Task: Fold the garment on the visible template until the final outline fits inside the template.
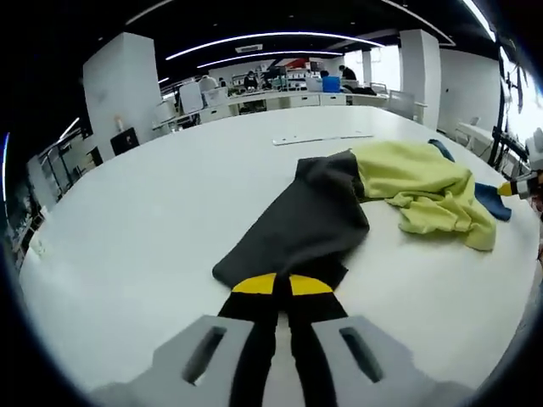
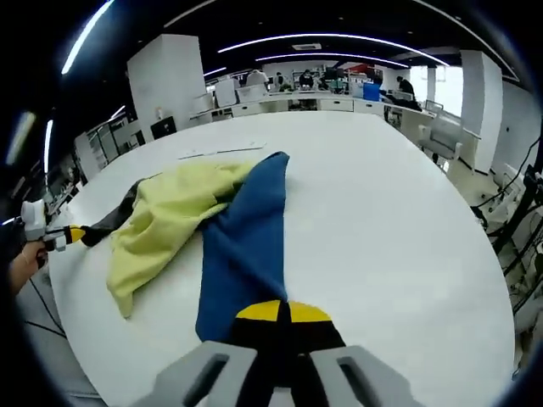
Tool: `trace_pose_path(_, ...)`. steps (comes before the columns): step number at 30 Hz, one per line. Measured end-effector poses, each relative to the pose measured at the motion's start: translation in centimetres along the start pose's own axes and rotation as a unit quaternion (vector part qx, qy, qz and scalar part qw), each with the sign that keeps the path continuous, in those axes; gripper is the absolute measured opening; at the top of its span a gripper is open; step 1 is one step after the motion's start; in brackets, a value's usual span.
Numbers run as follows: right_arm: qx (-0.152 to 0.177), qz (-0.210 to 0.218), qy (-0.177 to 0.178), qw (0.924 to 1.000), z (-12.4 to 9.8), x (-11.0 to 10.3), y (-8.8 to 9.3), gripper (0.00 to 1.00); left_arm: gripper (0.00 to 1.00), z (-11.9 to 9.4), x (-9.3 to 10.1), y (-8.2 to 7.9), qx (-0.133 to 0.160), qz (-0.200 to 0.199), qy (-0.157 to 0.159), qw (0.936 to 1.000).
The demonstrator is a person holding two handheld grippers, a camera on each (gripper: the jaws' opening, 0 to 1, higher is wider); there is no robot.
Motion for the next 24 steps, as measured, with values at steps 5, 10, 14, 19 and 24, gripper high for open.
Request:
trace_pose_path(5,-0.007,0.007,0.034,0.9994,-0.4,2.7,-0.3,0.0,0.0,0.3,-1.4,-0.1,-0.006,0.009,-0.014,0.9998)
trace_pose_path(10,-0.01,0.01,0.048,0.9988,-0.5,4.5,-0.4,0.0,0.0,0.6,-2.6,-0.5,-0.006,0.009,-0.023,0.9997)
trace_pose_path(14,-0.018,0.006,0.054,0.9984,-0.3,5.5,-0.6,0.0,0.0,0.7,-3.0,-0.6,-0.009,0.01,-0.031,0.9994)
trace_pose_path(19,-0.026,-0.011,0.059,0.9979,-0.5,6.2,-0.9,0.0,0.0,0.9,-3.7,-0.5,-0.011,0.013,-0.036,0.9992)
trace_pose_path(24,-0.036,-0.023,0.069,0.9967,-0.7,7.2,-1.0,0.0,0.0,1.2,-4.5,-0.7,-0.012,0.01,-0.044,0.9989)
Point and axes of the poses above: the point that each gripper's makers call its tool centre point, and the gripper's own axes: z roughly forward along the fingers, x roughly to its right, y roughly out of its underside, the point moved 8 cm from there along -z, roughly backward along the fingers, and after that the axes turned 7 degrees about x, right-handed, at the moved point
